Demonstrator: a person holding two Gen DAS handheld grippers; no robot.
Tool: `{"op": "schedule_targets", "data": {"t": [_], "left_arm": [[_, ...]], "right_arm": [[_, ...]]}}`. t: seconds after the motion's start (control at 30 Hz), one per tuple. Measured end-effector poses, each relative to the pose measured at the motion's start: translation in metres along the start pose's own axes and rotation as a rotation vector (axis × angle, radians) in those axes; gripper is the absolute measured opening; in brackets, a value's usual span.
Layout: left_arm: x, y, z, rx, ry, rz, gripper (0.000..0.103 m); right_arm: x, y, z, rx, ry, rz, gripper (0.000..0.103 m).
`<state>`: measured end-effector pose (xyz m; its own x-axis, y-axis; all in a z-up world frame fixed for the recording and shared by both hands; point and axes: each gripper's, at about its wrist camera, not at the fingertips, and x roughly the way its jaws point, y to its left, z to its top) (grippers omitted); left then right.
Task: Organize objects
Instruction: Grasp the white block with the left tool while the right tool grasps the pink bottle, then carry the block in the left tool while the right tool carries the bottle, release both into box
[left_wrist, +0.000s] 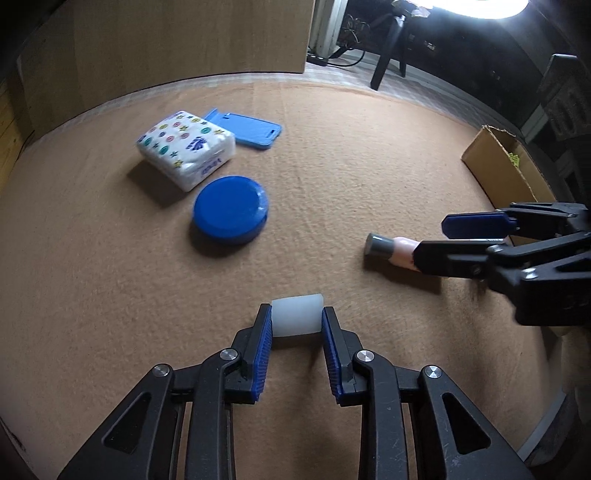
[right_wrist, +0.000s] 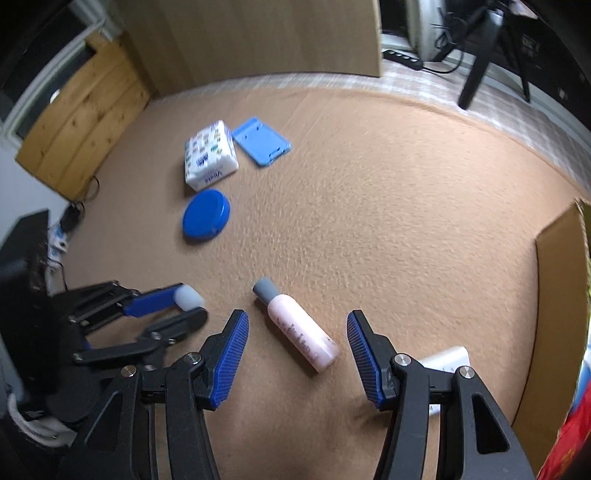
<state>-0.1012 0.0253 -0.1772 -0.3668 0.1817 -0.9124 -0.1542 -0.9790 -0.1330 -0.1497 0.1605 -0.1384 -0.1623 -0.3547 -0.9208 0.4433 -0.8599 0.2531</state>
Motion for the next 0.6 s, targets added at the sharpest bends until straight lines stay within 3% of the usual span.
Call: {"op": "schedule_targets", "data": {"t": [0.2, 0.33, 0.47, 0.6], "left_arm": [[-0.005, 0.006, -0.005, -0.013, 0.0, -0.013, 0.027], [-0.006, 0.006, -0.008, -0.015, 0.001, -0.015, 0.027], [-0.008, 0.006, -0.008, -0.018, 0.002, -0.024, 0.027], [-0.009, 0.003, -0.009, -0.02, 0.004, -0.037, 0.027]], "right_arm": [[0.015, 0.007, -0.001, -0.051, 0.042, -0.043, 0.05], [0.018, 0.009, -0.003, -0.07, 0.041, -0.067, 0.04], [0.017, 0.009, -0.005, -0.067, 0.031, -0.071, 0.021], [0.015, 0.01, -0.011, -0.056, 0.013, -0.072, 0.018]]}}
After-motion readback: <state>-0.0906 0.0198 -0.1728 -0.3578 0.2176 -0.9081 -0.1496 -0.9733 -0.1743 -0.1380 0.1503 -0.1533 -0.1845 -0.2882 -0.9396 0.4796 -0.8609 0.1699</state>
